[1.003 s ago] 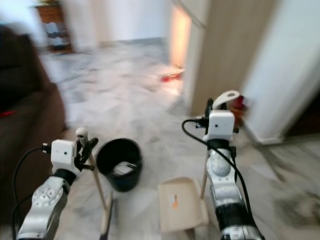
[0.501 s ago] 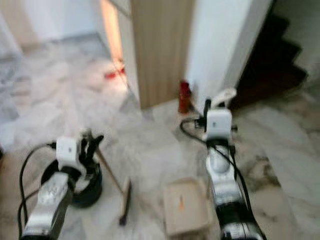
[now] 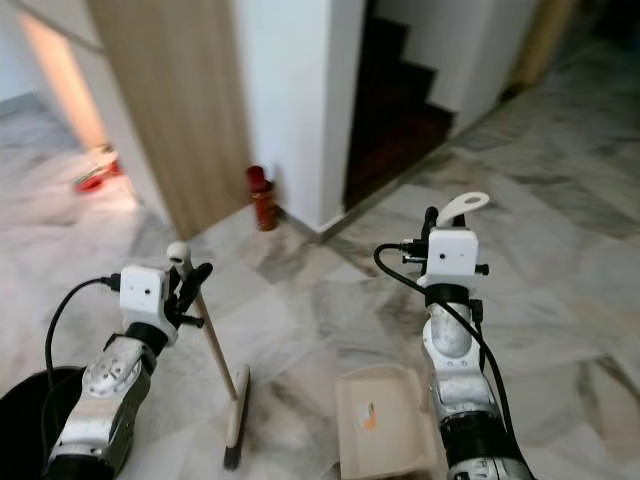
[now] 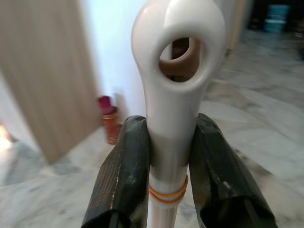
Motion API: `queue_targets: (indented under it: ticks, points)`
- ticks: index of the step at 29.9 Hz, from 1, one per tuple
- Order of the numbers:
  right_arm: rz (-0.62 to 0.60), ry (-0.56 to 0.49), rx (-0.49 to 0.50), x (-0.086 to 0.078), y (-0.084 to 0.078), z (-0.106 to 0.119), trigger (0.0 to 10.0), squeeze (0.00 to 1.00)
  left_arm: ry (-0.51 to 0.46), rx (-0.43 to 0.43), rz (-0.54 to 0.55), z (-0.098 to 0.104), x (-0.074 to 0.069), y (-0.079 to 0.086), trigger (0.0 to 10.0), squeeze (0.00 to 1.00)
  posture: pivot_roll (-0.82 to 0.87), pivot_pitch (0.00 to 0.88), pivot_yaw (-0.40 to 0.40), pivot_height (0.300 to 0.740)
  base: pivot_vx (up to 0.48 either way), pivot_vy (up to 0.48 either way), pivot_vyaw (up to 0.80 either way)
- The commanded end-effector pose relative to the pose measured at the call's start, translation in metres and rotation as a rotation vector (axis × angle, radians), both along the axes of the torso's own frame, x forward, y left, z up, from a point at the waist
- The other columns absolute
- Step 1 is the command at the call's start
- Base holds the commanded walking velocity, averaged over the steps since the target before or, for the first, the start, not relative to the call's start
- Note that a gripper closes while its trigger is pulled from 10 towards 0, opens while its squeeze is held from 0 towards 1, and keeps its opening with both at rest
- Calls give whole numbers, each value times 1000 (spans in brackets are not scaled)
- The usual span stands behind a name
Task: Sweep floor
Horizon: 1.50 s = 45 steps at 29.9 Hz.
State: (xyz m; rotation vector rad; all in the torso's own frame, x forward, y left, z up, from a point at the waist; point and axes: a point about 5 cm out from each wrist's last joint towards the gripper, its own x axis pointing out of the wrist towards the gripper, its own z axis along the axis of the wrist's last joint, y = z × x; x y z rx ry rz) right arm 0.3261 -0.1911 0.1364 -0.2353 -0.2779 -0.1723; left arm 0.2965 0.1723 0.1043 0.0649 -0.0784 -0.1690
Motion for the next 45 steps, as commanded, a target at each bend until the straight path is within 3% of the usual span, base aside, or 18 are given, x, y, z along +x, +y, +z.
queue_targets:
  ticks: [1, 45]
  points:
    - [3, -36, -8, 0, 0, 9, 10000, 0, -48, -2, -6, 9, 4, -2, 10000, 0, -79, 0, 15, 740, 0, 0, -800]
    - [22, -42, 2, 4, 8, 12, 10000, 0, -72, -26, -5, 11, 7, 0, 10000, 0, -61, 0, 7, 740, 0, 0, -798]
